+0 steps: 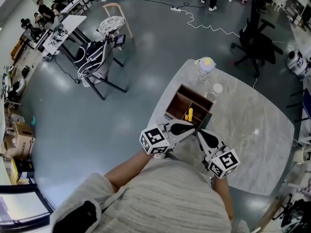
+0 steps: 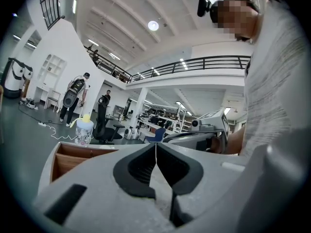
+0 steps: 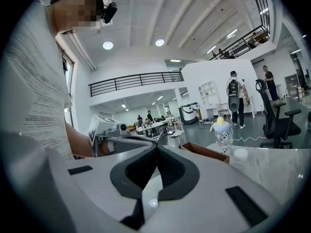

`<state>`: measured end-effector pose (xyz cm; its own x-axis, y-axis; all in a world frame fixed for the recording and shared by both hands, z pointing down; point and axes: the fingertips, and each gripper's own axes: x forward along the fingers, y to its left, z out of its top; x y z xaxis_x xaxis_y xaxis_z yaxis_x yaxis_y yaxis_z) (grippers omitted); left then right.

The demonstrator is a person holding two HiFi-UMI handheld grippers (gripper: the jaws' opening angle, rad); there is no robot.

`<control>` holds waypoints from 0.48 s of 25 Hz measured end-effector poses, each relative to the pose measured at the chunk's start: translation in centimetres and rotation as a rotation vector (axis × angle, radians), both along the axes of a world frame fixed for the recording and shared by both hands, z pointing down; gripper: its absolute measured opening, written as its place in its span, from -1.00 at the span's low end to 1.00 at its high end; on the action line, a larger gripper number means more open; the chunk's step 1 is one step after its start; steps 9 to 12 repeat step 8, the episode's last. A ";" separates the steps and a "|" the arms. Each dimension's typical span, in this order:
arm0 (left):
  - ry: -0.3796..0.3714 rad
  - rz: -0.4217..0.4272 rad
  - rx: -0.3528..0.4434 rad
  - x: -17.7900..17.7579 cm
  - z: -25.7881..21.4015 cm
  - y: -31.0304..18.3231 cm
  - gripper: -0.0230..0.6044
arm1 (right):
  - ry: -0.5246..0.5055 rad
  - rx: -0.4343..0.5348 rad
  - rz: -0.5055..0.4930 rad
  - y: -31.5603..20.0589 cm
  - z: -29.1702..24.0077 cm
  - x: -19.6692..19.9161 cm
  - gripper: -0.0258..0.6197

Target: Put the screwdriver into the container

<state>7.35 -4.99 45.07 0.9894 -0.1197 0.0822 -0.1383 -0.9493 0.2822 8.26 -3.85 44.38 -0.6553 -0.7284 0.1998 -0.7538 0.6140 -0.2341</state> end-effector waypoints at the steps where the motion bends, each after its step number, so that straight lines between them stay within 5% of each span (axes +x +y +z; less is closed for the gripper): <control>1: -0.001 -0.001 0.000 0.0 0.0 0.0 -0.87 | -0.001 -0.001 -0.001 0.0 0.0 0.0 -0.89; 12: -0.003 -0.004 -0.007 0.1 0.3 0.1 -0.87 | -0.010 -0.003 -0.012 0.0 0.4 0.1 -0.89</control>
